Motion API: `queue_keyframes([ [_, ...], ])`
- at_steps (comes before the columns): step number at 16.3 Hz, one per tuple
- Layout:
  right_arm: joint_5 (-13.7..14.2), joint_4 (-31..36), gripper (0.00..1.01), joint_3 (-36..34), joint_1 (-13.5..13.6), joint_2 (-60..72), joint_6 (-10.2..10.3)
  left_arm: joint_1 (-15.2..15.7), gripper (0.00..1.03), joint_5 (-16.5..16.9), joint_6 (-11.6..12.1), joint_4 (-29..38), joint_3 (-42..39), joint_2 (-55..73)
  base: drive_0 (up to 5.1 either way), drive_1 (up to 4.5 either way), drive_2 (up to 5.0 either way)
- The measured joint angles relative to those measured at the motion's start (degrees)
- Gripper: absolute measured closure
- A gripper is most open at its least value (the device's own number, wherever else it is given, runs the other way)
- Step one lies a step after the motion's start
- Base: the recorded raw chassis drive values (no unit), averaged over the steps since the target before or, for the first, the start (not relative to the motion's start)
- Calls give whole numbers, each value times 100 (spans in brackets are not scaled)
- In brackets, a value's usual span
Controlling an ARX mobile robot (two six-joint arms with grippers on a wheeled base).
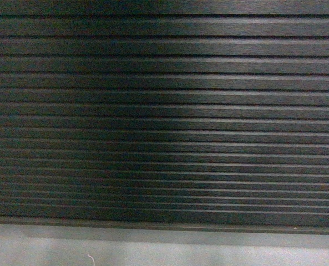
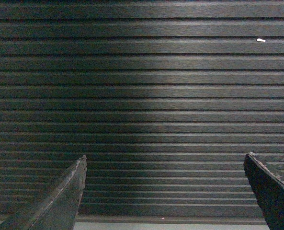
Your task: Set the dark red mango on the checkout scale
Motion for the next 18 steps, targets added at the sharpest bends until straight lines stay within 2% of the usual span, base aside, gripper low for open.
queue_keyframes([
  [18,4,-7,3,0,0,0,4,0,5,9,0,0,0,0,0,0,0],
])
